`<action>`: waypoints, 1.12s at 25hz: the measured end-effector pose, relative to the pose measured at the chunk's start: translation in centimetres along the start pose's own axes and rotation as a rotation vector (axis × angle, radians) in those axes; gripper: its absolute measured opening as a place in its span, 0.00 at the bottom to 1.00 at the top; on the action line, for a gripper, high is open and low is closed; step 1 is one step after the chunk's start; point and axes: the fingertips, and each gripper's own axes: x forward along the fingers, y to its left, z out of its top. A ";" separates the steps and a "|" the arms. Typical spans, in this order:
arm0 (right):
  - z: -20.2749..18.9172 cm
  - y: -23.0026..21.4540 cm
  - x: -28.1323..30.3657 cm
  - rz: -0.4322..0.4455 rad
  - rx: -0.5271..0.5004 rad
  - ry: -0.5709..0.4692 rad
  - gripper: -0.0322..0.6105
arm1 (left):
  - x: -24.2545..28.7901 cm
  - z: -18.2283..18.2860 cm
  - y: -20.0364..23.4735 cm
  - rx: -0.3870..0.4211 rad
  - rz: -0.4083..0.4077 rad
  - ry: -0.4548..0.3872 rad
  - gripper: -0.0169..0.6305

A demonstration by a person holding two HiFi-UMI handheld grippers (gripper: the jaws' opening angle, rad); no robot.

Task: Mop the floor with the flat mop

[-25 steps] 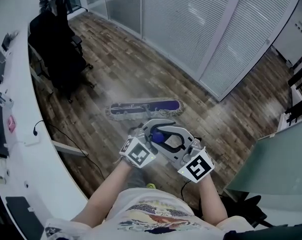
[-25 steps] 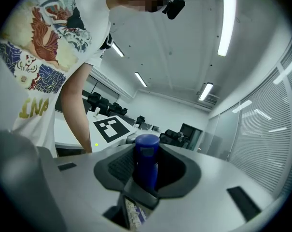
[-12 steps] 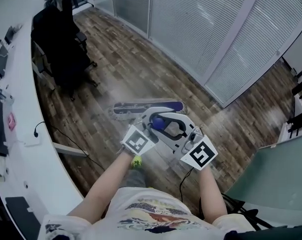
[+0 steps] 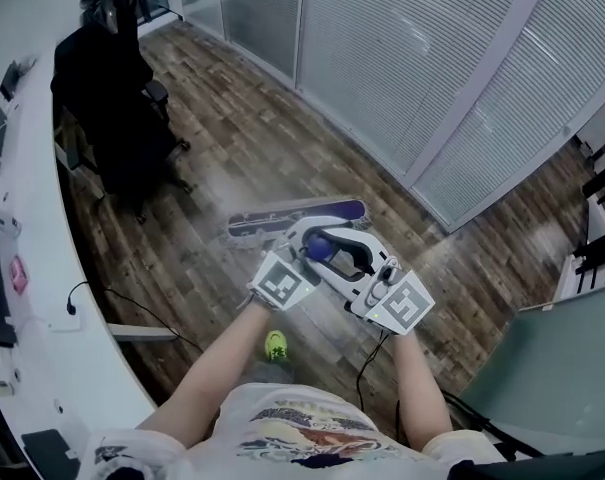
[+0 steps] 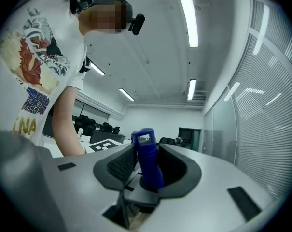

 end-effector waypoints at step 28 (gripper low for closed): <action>-0.8 12.0 -13.1 0.069 -0.191 0.250 0.21 | 1.0 2.3 -19.5 0.055 -0.126 0.129 0.06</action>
